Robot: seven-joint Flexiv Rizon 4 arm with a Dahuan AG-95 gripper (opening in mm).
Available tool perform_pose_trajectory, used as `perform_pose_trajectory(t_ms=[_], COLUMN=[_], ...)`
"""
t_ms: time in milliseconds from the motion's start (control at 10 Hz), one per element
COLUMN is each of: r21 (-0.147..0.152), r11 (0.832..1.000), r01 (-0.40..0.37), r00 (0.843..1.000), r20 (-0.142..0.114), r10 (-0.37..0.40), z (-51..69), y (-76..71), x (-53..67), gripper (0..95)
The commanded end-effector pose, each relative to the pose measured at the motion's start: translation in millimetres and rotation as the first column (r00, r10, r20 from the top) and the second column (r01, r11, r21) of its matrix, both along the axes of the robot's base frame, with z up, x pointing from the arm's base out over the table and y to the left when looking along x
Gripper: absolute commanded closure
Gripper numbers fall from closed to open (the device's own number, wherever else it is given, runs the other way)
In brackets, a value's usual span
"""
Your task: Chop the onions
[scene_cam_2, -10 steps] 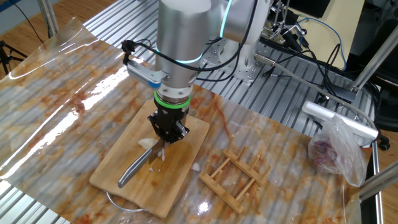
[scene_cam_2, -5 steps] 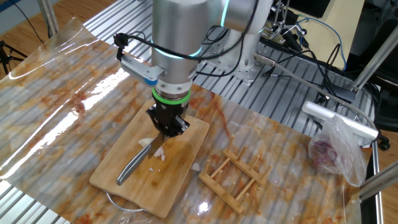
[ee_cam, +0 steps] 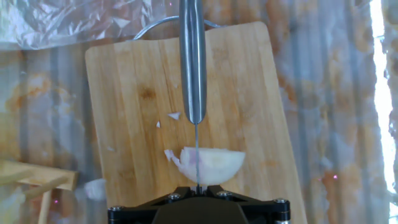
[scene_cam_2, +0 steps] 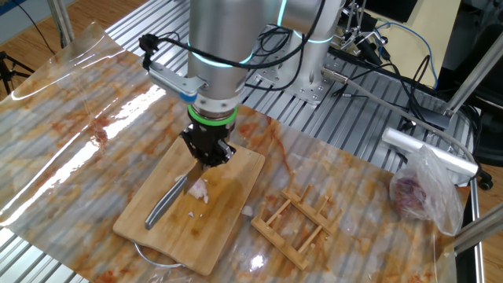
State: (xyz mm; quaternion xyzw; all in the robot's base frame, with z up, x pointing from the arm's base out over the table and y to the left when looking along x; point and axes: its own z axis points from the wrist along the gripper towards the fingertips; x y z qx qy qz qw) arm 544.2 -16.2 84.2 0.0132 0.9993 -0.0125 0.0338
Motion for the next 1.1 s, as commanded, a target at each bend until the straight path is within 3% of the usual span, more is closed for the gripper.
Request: perform_pose_trajectory(t_ms=[100,200,300,800,900,1100], r21=[0.002,0.004,0.0,0.006,0.013,0.019], r11=[1.0,1.0,1.0,1.0,1.0,0.999], r01=[-0.006,-0.004,-0.002,0.017,0.021,0.027], r00=[1.0,1.0,0.999,0.999,1.0,0.999], r20=[0.005,0.013,0.037,0.033,0.019,-0.039], r10=[0.006,0.003,0.002,-0.017,-0.021,-0.026], z=[-12.7,-20.0,-38.9,-40.3,-38.9,-27.7], y=[0.2,1.1,2.6,4.4,4.4,3.5], x=[-1.4,-1.8,-2.3,-2.4,-2.5,-3.5], gripper=[95.0,95.0,95.0,95.0,95.0,95.0])
